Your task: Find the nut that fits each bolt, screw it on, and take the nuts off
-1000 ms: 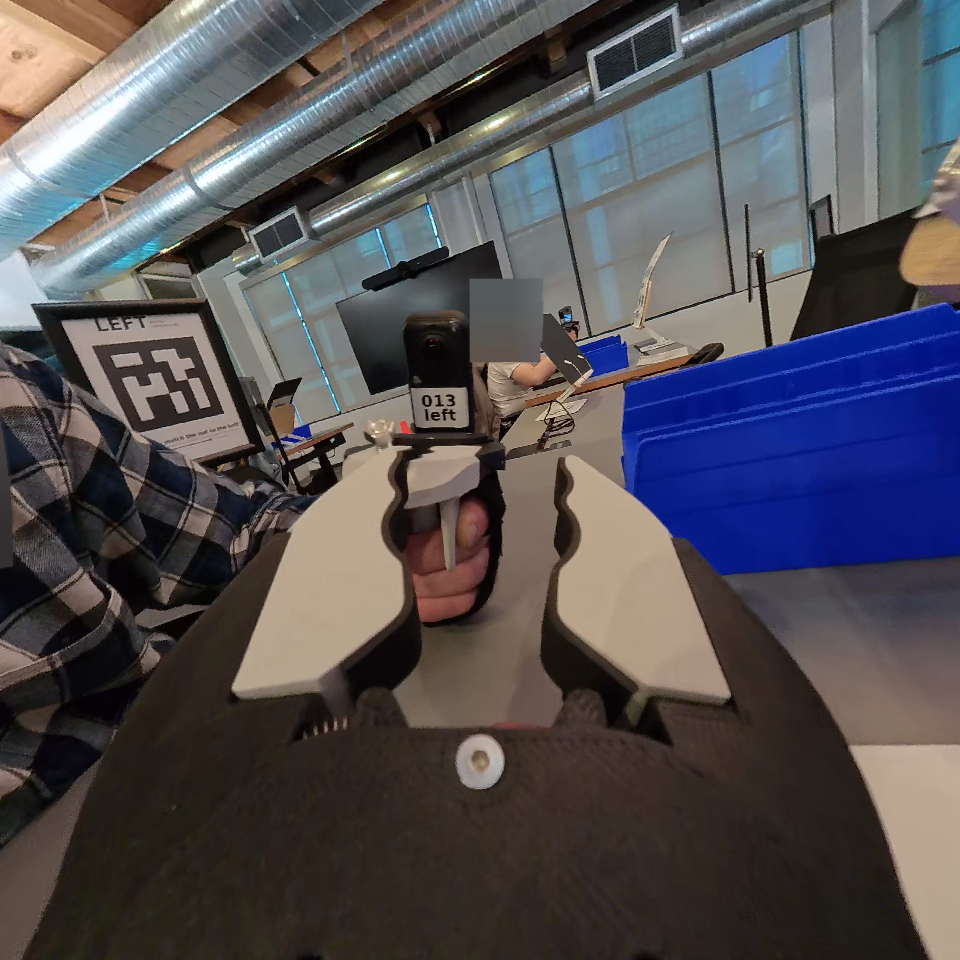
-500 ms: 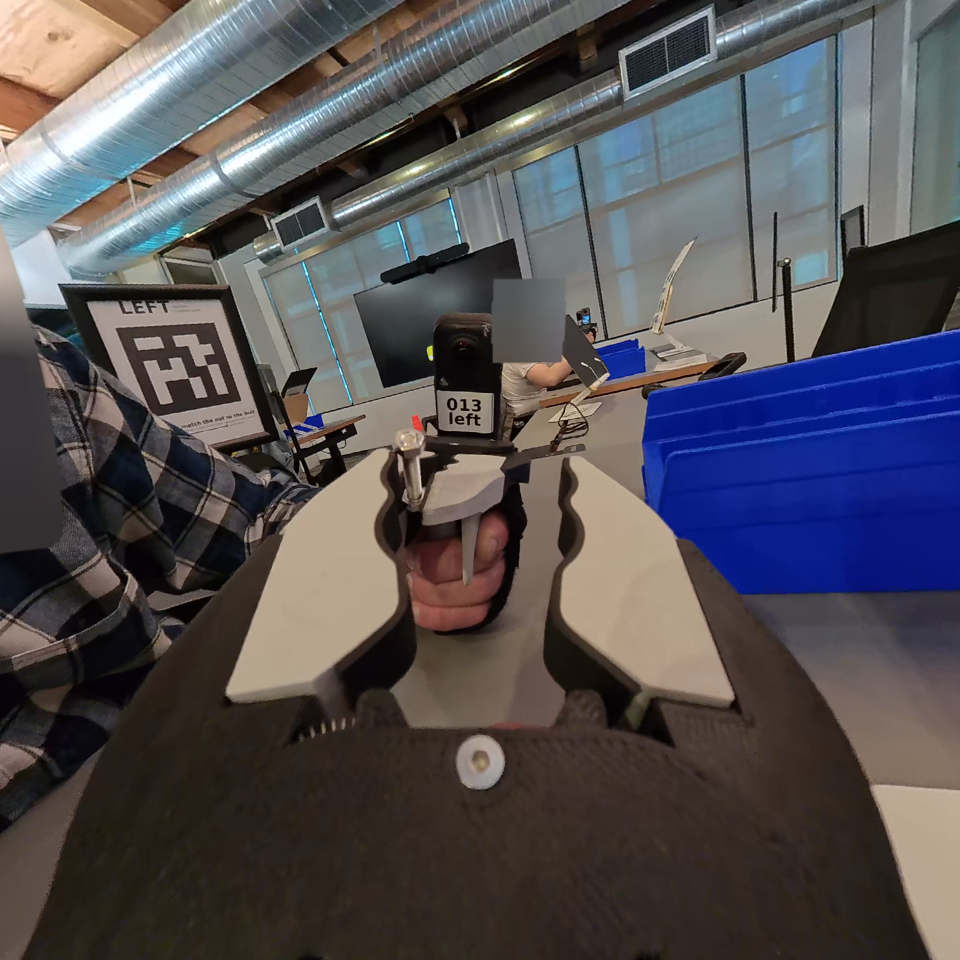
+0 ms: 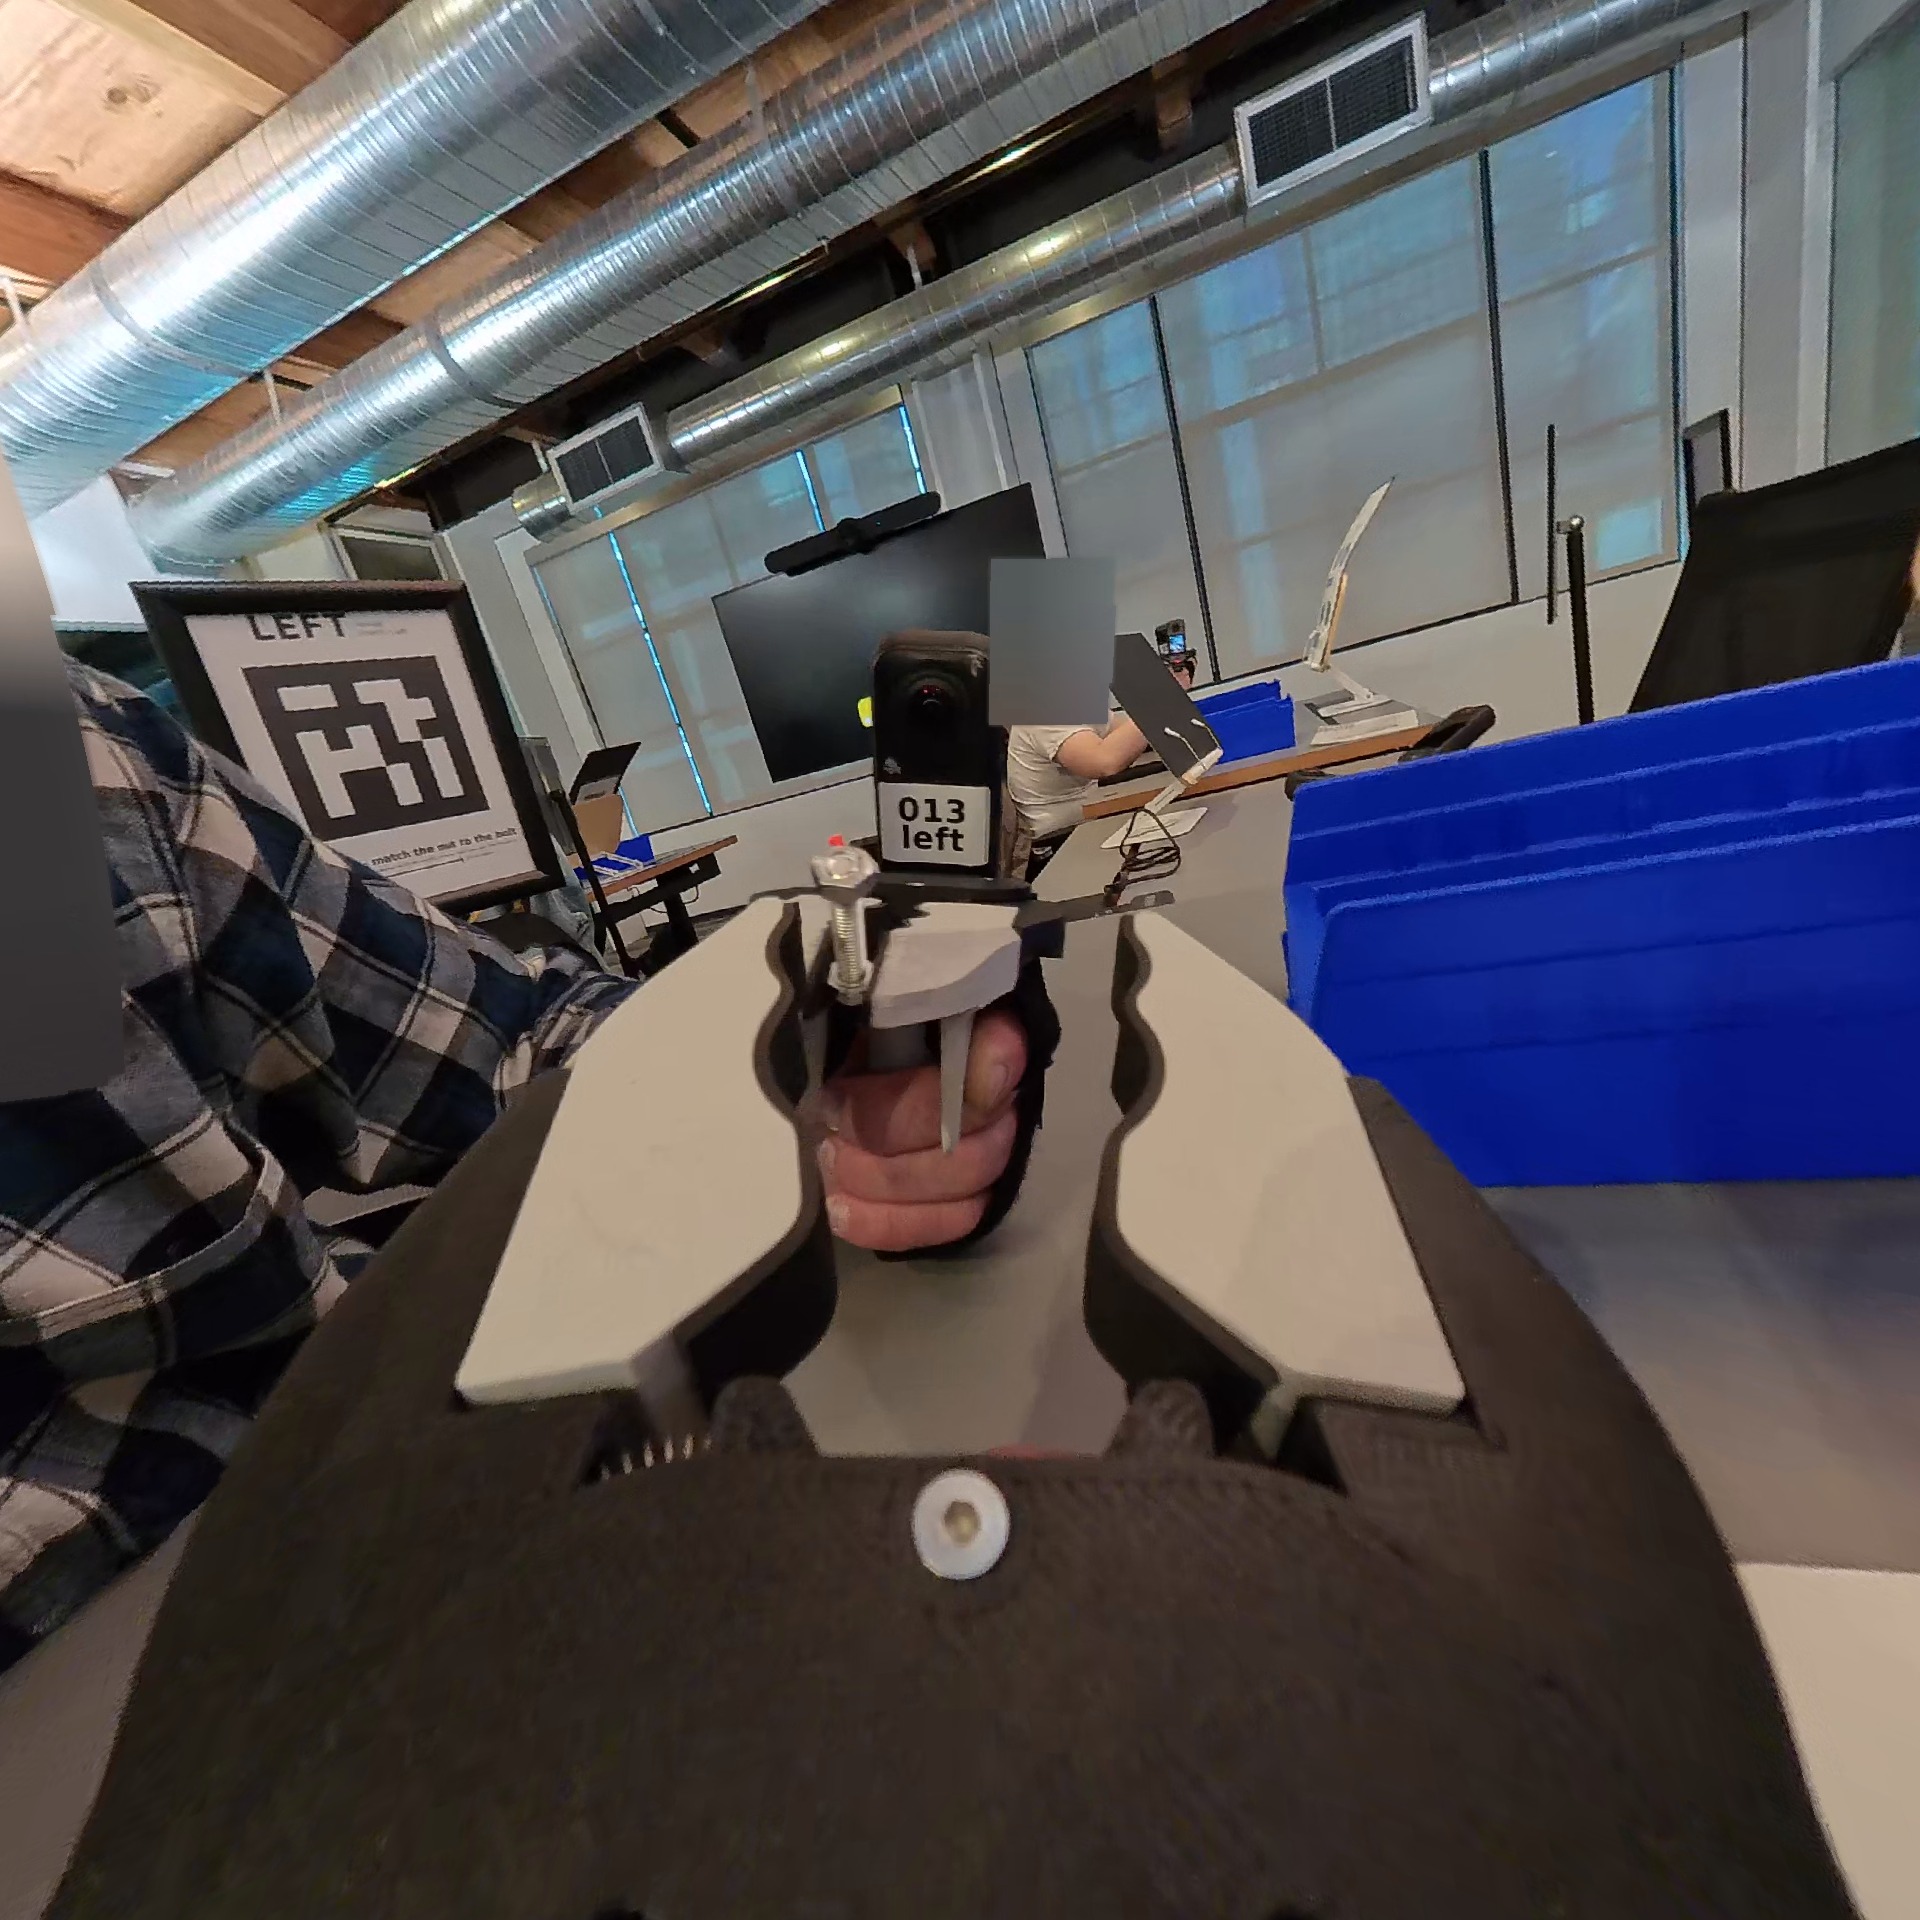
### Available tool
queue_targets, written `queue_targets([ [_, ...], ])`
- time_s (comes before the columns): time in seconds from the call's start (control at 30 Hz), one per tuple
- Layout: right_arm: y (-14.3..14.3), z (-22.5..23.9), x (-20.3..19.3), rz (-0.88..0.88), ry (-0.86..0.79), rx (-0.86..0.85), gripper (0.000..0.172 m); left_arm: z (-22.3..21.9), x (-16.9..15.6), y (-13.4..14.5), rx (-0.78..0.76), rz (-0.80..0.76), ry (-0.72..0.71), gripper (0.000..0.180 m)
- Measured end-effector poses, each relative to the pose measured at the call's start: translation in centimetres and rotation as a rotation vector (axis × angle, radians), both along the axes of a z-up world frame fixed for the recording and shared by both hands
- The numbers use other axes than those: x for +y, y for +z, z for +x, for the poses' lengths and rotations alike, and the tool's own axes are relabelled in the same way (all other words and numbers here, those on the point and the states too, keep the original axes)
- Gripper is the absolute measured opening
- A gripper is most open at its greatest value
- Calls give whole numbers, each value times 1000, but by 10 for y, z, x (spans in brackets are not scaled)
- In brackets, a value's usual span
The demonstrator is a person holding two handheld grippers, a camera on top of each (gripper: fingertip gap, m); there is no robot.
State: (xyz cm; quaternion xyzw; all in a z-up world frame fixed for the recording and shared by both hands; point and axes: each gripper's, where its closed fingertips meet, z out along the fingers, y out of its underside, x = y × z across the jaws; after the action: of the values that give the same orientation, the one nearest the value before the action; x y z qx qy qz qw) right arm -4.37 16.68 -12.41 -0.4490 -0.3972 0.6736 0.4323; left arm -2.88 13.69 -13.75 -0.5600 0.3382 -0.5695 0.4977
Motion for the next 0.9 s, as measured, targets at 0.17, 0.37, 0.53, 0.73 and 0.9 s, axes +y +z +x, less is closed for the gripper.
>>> queue_targets([
  [0.17, -3, -4, -6, 28, 8, -29, 56, -2, 4, -7, 124, 53, 55, 9],
  [0.37, -15, -10, -6, 15, 17, -96, 48, -15, 17, -28, 544, 313, 267, 9],
  [0.53, -17, -12, -9, 32, 16, -116, 43, -15, 19, -36, 646, 390, 306, 9],
  [0.73, -20, -12, -10, 38, 39, -139, 34, -26, 26, -37, 762, 496, 391, 9],
  [0.9, -24, -15, -13, 47, 42, -178, 28, -32, 29, -38, 878, 604, 451, 10],
])
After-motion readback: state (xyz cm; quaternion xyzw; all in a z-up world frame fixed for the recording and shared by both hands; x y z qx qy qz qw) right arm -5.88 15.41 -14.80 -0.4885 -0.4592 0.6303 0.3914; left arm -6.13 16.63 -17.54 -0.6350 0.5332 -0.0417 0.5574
